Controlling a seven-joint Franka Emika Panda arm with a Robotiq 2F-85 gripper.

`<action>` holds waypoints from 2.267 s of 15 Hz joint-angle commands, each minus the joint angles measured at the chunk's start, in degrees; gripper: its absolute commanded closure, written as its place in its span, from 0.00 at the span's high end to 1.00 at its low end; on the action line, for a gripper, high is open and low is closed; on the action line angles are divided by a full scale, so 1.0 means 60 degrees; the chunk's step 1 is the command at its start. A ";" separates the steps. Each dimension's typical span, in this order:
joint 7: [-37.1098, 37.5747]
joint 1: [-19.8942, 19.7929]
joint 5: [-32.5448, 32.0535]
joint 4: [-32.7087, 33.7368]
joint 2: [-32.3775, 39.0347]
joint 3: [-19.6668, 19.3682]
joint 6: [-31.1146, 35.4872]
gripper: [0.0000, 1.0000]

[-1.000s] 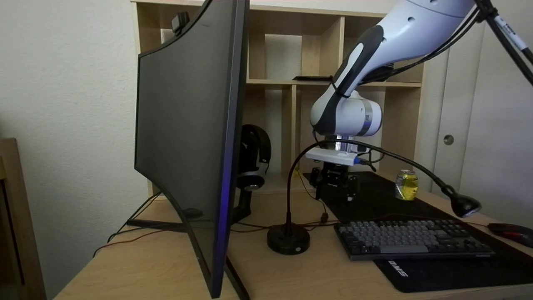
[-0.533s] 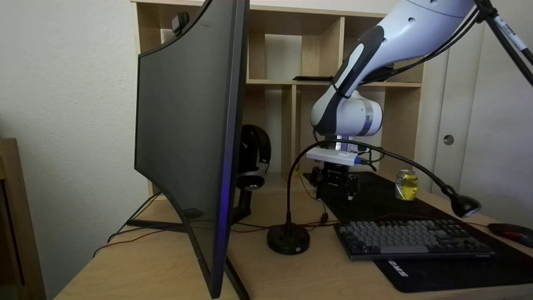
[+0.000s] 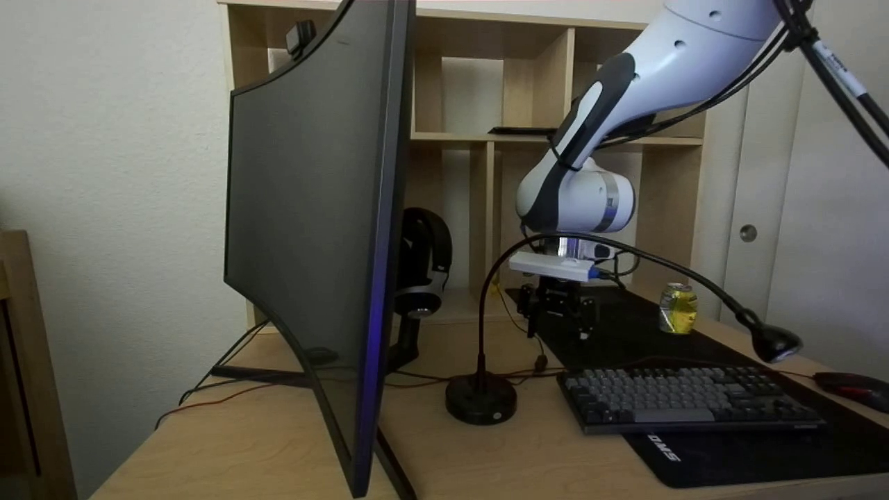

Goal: Put the drink can on the mat then turn on the lamp

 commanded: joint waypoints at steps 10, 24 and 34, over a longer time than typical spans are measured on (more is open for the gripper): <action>0.0460 0.0734 -0.0570 0.2137 0.1889 -0.0539 -0.0934 1.00; 0.0557 0.0626 -0.0595 0.2372 0.1975 -0.0245 -0.1216 1.00; 0.0568 0.0740 -0.0756 0.2395 0.1930 -0.0301 -0.1220 0.67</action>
